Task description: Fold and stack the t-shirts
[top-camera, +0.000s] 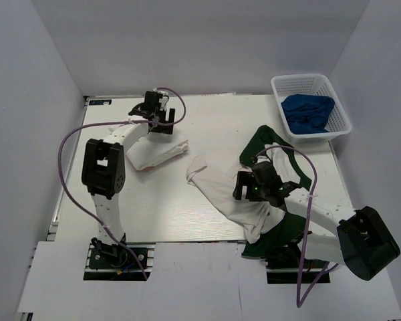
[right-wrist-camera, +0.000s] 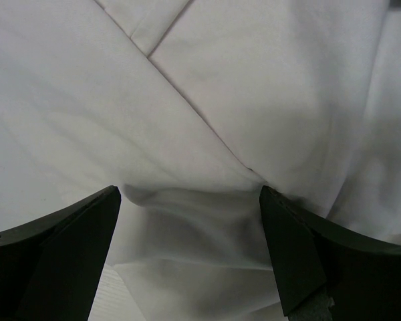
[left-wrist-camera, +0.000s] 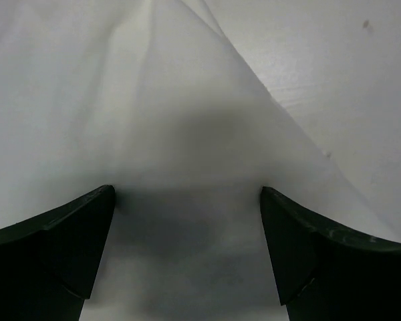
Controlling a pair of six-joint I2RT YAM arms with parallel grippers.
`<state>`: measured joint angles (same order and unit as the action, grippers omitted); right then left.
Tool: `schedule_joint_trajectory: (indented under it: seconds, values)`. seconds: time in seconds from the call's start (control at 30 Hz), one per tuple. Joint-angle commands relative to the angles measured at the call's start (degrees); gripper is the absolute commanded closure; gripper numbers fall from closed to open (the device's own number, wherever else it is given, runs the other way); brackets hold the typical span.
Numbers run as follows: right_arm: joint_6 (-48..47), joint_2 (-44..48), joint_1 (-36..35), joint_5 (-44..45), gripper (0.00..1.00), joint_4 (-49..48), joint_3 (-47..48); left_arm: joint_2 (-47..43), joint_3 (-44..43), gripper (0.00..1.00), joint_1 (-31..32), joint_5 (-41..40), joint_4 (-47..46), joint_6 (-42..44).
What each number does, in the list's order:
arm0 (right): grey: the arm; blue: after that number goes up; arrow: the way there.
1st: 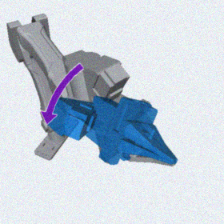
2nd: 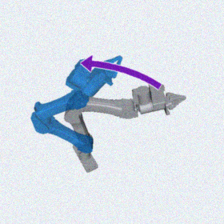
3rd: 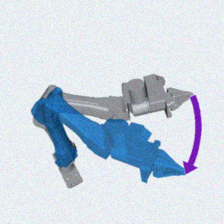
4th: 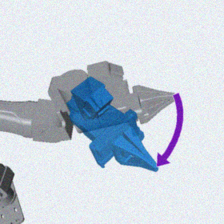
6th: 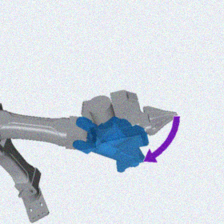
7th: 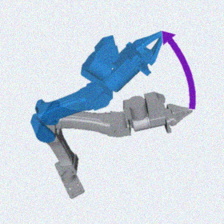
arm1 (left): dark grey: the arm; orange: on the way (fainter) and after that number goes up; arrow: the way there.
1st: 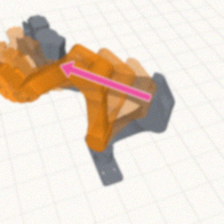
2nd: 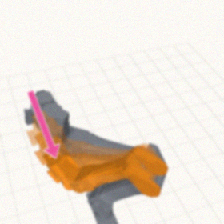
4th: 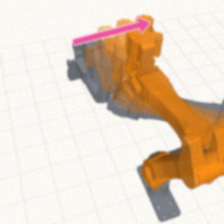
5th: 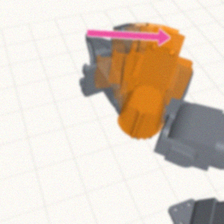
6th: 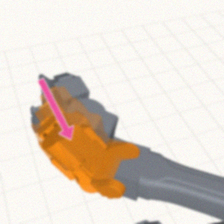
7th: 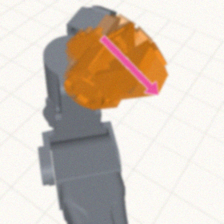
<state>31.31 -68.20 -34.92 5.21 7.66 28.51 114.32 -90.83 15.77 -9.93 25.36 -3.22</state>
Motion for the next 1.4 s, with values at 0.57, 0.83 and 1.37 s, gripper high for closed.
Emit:
schedule_joint_trajectory:
  seconds: [0.57,0.83,1.37]
  values:
    - [-5.8,1.0,0.2,2.4,0.1,-2.0,4.3,23.7,-22.0,0.01,-5.0,-15.7,15.0,-0.6]
    - [-6.3,1.2,0.2,4.0,0.1,-3.7,5.4,26.9,-29.3,0.01,-13.0,-17.2,14.0,-6.7]
    - [-7.2,-8.3,0.2,4.9,0.1,-4.4,13.6,36.6,-43.2,0.01,-22.1,-12.8,1.7,-2.2]
